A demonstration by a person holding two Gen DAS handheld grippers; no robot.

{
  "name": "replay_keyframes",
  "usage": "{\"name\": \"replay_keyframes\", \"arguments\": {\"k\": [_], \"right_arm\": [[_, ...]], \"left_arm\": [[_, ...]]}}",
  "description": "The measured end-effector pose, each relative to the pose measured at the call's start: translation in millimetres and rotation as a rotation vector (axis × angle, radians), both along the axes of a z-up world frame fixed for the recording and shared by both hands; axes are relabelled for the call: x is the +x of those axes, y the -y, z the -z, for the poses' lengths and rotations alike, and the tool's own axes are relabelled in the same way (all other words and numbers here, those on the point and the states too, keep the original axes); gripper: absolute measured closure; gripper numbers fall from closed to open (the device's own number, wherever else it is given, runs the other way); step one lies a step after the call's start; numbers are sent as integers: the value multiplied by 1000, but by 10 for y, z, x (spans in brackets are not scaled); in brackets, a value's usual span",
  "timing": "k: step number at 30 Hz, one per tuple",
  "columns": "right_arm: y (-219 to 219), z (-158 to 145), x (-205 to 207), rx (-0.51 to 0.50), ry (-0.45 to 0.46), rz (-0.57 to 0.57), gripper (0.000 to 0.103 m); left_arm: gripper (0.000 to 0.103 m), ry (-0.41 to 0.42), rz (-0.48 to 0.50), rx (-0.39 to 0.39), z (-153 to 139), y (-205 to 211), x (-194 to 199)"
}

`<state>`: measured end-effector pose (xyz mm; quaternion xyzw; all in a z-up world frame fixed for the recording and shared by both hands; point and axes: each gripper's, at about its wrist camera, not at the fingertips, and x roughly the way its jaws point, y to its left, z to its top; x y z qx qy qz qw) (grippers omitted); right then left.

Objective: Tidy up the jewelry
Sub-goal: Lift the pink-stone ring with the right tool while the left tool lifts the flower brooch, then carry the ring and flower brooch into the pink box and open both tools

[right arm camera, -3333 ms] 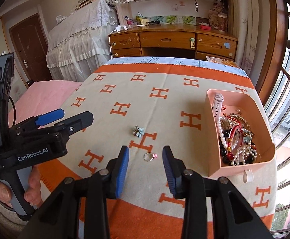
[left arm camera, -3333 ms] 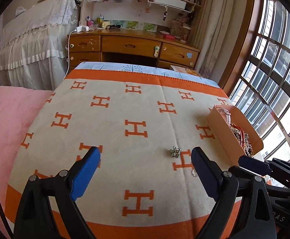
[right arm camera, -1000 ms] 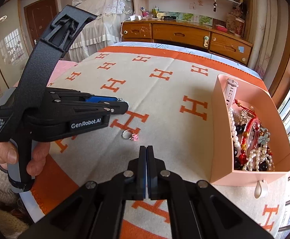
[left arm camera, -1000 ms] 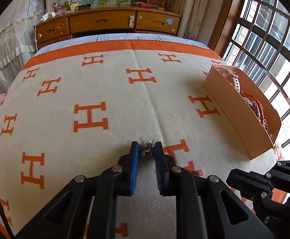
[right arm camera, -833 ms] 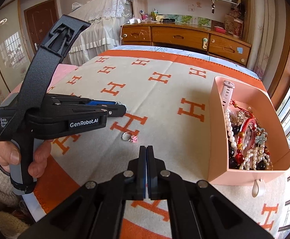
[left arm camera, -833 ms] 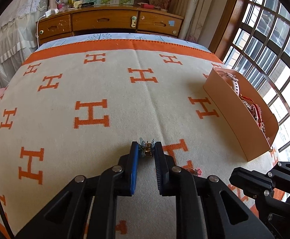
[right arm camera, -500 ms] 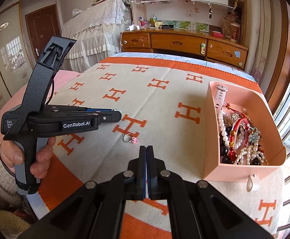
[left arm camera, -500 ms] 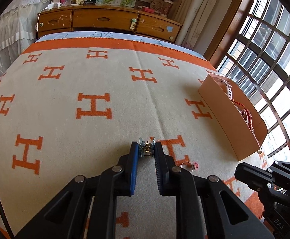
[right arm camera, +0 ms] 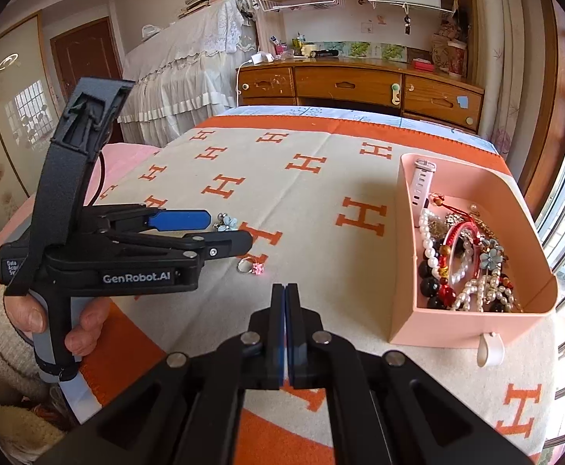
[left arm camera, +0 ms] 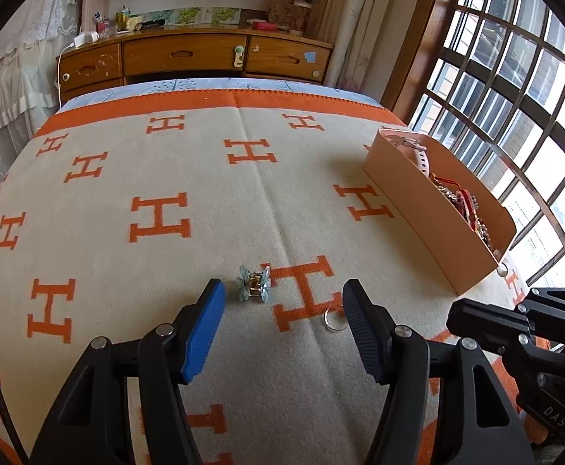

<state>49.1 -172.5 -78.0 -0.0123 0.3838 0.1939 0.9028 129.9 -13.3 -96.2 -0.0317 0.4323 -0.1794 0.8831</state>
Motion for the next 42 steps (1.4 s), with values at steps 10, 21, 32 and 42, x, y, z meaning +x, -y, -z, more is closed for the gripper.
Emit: {"name": "replay_keyframes", "arguments": {"k": [10, 21, 32, 42], "right_arm": [[-242, 138, 321, -15, -92, -110, 100], [-467, 253, 458, -122, -70, -166, 75], [-573, 244, 357, -179, -22, -197, 93], [-179, -167, 101, -46, 27, -80, 93]], "left_arm": [[87, -20, -11, -28, 59, -71, 114], [88, -50, -76, -110, 77, -372, 120], [87, -45, -84, -135, 47, -417, 107], [88, 38, -15, -136, -386, -126, -12]]}}
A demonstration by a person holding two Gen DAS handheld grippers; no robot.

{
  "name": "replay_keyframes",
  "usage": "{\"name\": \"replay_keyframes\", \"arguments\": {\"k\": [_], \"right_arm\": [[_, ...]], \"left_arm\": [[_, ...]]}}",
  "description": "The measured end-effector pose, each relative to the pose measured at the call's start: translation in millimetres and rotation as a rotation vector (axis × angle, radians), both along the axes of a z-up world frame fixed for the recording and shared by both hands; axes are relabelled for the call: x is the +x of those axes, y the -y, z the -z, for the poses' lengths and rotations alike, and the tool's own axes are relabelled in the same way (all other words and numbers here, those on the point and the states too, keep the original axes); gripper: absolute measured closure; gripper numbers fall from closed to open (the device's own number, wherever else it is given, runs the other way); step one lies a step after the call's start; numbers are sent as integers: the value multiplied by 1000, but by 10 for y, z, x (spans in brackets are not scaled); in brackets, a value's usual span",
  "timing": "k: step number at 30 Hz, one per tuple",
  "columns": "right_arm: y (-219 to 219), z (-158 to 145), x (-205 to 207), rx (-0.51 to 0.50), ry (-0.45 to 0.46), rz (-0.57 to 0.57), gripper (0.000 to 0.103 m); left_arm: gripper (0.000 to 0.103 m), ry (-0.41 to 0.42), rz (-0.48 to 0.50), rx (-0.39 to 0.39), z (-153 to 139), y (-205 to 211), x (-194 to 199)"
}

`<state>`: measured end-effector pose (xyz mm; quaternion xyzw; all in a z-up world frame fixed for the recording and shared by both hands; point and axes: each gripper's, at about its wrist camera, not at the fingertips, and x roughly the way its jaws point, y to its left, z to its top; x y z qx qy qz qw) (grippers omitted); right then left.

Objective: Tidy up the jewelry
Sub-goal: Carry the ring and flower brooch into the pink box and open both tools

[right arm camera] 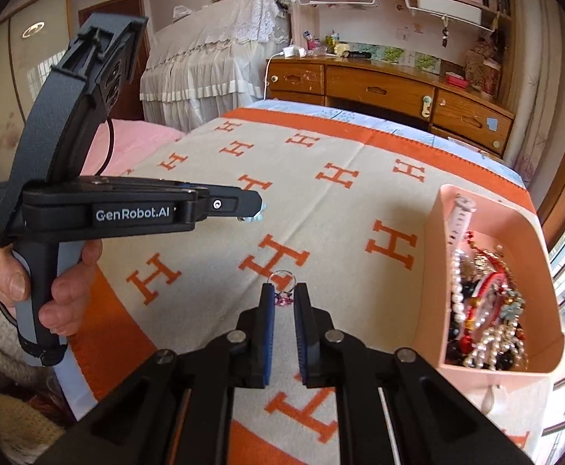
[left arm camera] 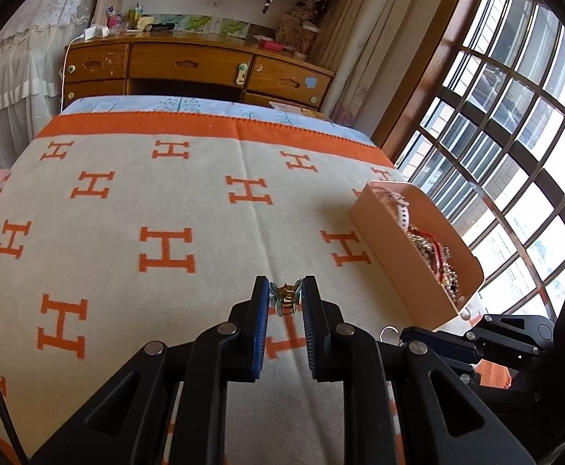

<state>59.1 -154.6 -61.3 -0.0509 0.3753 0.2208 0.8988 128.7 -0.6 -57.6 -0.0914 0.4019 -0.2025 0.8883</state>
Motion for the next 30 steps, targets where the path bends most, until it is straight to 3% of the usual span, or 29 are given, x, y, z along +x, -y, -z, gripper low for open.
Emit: {"name": "replay_keyframes", "arguments": {"k": [7, 14, 22, 30], "right_arm": [[525, -472, -119, 37, 98, 199, 93], [977, -510, -51, 36, 89, 385, 93], [1181, -329, 21, 47, 39, 444, 93], [1217, -145, 126, 31, -25, 437, 92]], "left_arm": [[88, 64, 104, -21, -428, 474, -38], [88, 107, 204, -20, -698, 1037, -17], [88, 70, 294, 37, -568, 1637, 96], [88, 33, 319, 85, -353, 1861, 179]]}}
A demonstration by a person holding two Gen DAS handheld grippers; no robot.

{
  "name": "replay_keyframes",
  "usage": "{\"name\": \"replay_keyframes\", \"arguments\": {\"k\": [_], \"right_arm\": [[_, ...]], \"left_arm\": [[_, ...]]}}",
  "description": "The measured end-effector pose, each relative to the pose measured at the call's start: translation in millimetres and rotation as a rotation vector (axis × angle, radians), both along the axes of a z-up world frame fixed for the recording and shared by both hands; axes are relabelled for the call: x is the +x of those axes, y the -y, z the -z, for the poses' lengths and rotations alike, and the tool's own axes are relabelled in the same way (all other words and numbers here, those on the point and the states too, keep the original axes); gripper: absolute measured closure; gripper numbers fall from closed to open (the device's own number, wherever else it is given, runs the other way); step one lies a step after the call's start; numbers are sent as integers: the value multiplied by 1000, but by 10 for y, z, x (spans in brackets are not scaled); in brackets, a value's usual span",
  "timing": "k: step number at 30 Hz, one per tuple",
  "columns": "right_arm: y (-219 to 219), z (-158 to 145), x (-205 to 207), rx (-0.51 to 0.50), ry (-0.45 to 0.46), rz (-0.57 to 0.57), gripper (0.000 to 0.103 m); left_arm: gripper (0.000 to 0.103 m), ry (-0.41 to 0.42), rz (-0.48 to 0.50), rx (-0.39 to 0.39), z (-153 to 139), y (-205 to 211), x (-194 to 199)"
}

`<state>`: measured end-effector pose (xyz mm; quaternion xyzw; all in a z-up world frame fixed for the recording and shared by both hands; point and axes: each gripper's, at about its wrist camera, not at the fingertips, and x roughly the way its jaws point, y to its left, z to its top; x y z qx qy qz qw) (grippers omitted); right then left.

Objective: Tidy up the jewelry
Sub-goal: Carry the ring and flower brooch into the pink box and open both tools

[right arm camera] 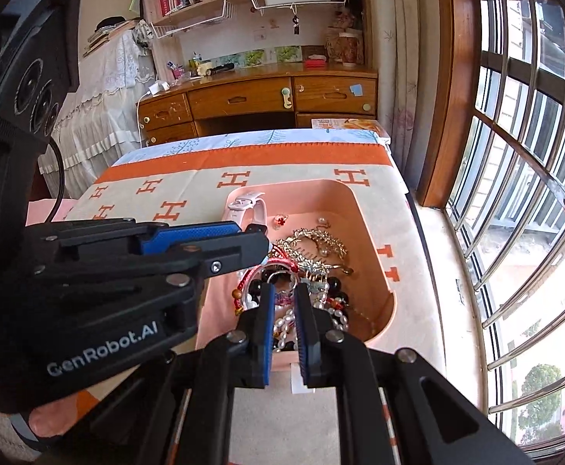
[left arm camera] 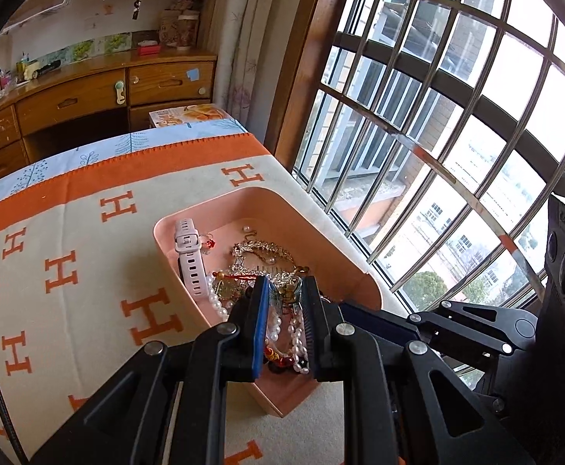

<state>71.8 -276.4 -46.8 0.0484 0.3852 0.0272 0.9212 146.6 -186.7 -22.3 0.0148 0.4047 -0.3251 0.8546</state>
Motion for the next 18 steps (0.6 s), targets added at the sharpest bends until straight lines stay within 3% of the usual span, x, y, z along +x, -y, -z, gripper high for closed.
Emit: {"name": "replay_keyframes", "arguments": {"k": [1, 3, 5, 6, 10, 15, 18], "right_arm": [[1, 15, 6, 0, -5, 0, 92], [3, 44, 23, 2, -24, -7, 92], [-6, 68, 44, 4, -45, -9, 92], [-11, 75, 46, 3, -52, -11, 91], [-47, 57, 10, 0, -54, -15, 84], [-133, -52, -72, -10, -25, -24, 68], [-206, -111, -121, -10, -16, -29, 57]], "left_arm": [[87, 4, 1, 2, 1, -4, 4], [74, 16, -4, -3, -21, -23, -5], [37, 35, -20, -11, -68, -71, -29], [30, 51, -34, -14, -99, -102, -47], [23, 97, -63, -17, -223, -241, -124], [12, 116, -130, -31, -319, -473, -210], [1, 117, -169, -34, -358, -608, -273]]}}
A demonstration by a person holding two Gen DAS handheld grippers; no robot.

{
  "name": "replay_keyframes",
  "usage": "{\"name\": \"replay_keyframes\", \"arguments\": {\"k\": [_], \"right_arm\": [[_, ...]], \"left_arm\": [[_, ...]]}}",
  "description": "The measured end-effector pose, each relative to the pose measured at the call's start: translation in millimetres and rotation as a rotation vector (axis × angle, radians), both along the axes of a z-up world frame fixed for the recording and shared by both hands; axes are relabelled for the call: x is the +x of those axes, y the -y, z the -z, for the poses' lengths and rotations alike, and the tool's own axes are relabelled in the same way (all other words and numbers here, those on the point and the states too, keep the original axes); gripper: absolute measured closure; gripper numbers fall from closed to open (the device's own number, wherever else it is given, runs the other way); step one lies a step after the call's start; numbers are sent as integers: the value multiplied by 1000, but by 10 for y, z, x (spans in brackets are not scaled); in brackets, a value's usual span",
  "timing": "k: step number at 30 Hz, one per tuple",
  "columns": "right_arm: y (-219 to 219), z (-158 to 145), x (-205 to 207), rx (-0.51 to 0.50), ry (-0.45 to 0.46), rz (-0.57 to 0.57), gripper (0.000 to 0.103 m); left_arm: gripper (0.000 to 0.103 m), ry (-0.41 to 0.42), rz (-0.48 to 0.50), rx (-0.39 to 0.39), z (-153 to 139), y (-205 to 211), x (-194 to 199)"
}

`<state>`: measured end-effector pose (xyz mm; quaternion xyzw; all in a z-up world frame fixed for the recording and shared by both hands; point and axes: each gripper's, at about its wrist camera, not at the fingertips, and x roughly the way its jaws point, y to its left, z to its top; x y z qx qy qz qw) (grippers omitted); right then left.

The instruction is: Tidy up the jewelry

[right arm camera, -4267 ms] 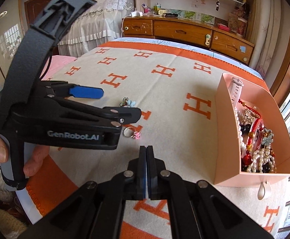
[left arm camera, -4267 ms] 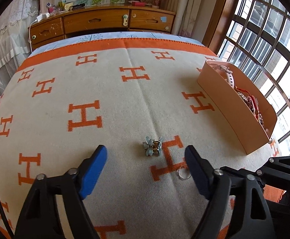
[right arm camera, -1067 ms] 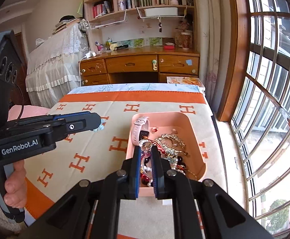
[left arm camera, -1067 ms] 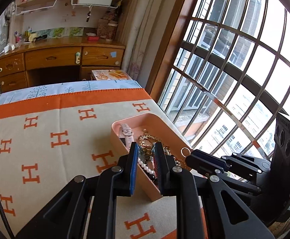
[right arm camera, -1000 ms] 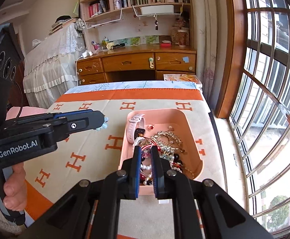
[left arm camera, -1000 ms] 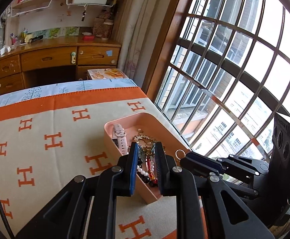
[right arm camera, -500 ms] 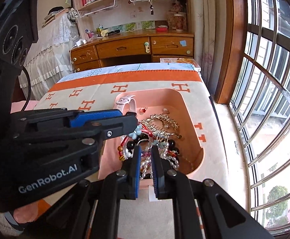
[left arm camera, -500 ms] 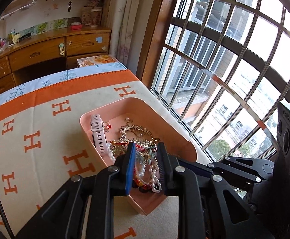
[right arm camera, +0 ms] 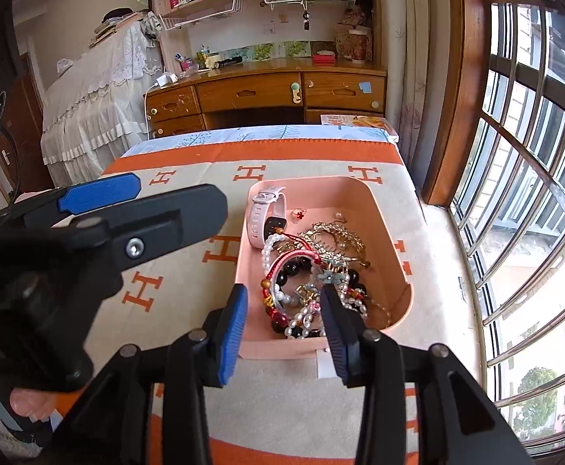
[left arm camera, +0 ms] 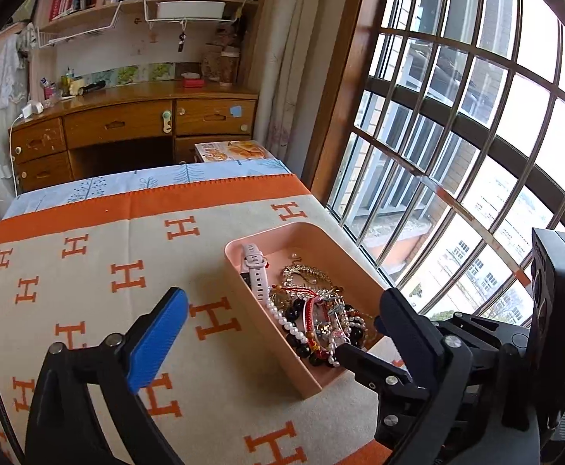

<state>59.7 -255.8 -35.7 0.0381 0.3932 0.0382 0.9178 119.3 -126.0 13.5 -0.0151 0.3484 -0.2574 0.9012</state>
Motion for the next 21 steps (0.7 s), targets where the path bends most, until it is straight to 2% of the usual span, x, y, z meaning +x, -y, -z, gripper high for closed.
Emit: {"name": "replay_keyframes", "arguments": {"k": [3, 12, 21], "right_arm": [[-84, -35, -69, 10, 0, -7, 50], [-423, -116, -270, 16, -13, -36, 48], [-612, -185, -474, 48, -20, 31, 48]], "left_arm": [[1, 1, -36, 3, -25, -145, -90], [1, -9, -127, 14, -54, -601, -410], [1, -20, -211, 82, 15, -1028, -779]]}}
